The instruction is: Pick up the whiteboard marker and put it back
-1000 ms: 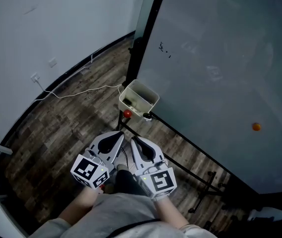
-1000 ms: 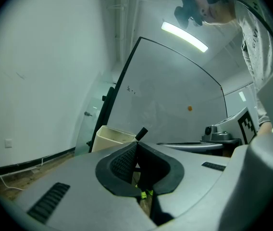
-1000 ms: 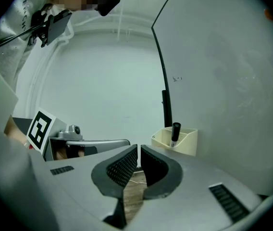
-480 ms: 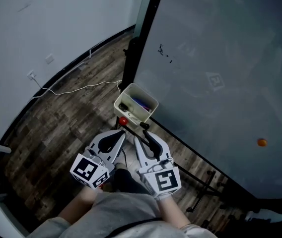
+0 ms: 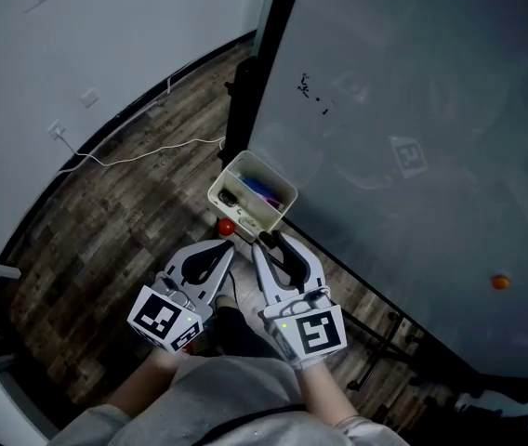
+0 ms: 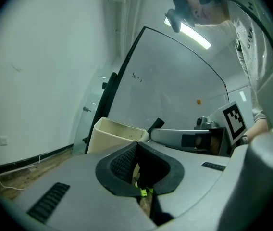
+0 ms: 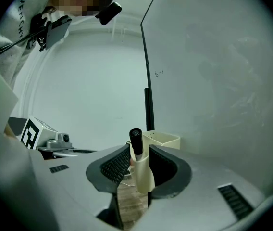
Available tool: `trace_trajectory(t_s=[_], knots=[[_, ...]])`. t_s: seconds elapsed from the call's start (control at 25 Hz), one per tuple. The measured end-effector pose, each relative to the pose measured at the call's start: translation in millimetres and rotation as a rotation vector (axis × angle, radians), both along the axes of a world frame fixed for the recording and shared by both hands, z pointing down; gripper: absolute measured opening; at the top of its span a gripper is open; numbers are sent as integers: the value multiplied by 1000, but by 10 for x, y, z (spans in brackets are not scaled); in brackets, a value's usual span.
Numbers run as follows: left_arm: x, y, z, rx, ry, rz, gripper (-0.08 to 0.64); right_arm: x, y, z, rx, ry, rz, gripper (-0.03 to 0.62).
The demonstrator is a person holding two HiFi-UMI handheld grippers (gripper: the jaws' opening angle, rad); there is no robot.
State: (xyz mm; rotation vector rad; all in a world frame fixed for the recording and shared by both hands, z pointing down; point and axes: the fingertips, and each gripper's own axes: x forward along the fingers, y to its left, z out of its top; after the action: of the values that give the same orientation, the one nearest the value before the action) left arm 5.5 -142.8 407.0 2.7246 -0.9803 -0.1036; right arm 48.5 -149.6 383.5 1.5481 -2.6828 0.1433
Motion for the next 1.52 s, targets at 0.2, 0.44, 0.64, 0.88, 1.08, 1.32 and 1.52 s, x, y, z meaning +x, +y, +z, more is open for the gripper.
trace_trajectory(t_s=[0.2, 0.44, 0.64, 0.88, 1.08, 1.32, 1.52], knots=[[0, -57, 35, -6, 0, -6, 11, -33, -57, 7, -2, 5, -11, 114], [-15, -74, 91, -21, -2, -13, 11, -22, -77, 3, 23, -7, 1, 103], [9, -84, 98, -22, 1, -7, 11, 4, -86, -11, 23, -1, 17, 78], [2, -79, 87, -18, -3, -8, 11, 14, -103, -77, 37, -1, 13, 76], [-36, -66, 60, -11, -4, -16, 11, 12, -114, -158, 52, 0, 13, 75], [-73, -41, 10, -2, -1, -21, 11, 2, -100, -276, 78, 3, 13, 75], [-84, -4, -55, 10, 2, -19, 11, 0, -59, -341, 71, 28, 13, 75]])
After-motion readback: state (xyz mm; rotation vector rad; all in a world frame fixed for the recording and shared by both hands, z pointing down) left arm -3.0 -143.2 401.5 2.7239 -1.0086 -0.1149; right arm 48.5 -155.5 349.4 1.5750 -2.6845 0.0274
